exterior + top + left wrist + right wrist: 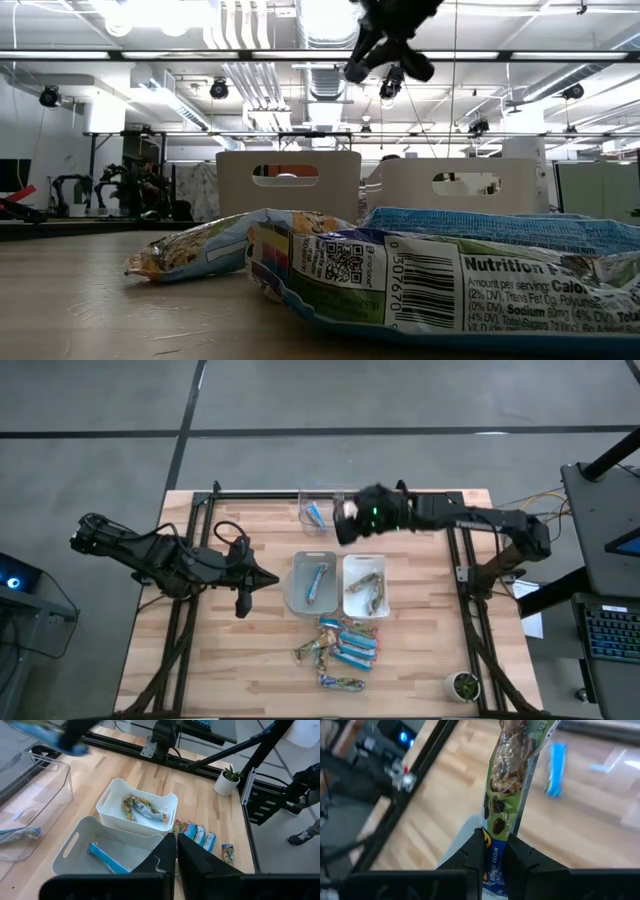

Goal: Pick and place Granola Bars by type
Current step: Put the blue granola bar into the transparent bin

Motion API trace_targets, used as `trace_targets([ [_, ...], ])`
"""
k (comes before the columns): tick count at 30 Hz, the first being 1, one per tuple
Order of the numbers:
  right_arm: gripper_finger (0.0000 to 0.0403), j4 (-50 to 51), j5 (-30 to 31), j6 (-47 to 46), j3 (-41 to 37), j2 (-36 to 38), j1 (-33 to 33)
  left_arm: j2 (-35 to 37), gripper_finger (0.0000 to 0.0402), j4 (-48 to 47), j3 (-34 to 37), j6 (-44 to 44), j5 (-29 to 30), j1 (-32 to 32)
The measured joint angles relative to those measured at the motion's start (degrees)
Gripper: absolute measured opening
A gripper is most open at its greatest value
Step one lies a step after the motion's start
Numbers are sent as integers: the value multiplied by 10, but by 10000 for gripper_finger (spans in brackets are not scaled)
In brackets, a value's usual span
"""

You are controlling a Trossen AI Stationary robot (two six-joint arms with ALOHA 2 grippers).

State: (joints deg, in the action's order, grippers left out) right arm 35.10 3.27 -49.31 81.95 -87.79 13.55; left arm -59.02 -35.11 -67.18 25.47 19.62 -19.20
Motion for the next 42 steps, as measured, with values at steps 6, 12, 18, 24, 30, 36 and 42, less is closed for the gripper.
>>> trace_targets([
  [6, 38, -38, -69, -1, 0, -28, 89, 0, 0, 0, 0, 1, 4, 0],
  [12, 38, -47, -100, 3, 0, -80, 134, 0, 0, 1, 0, 15, 14, 0],
  [18, 38, -85, -127, 0, 1, -127, 165, 0, 0, 1, 0, 27, 14, 0],
  [24, 38, -124, -155, -14, 1, -167, 186, 0, 0, 1, 0, 31, 18, 0],
  [30, 38, -126, -165, -13, 1, -191, 193, 0, 0, 1, 0, 37, 30, 0],
  [36, 38, -130, -169, 0, 2, -197, 196, 0, 0, 1, 0, 38, 46, 0],
  [42, 38, -132, -168, 2, 2, -197, 198, 0, 0, 1, 0, 42, 56, 0],
])
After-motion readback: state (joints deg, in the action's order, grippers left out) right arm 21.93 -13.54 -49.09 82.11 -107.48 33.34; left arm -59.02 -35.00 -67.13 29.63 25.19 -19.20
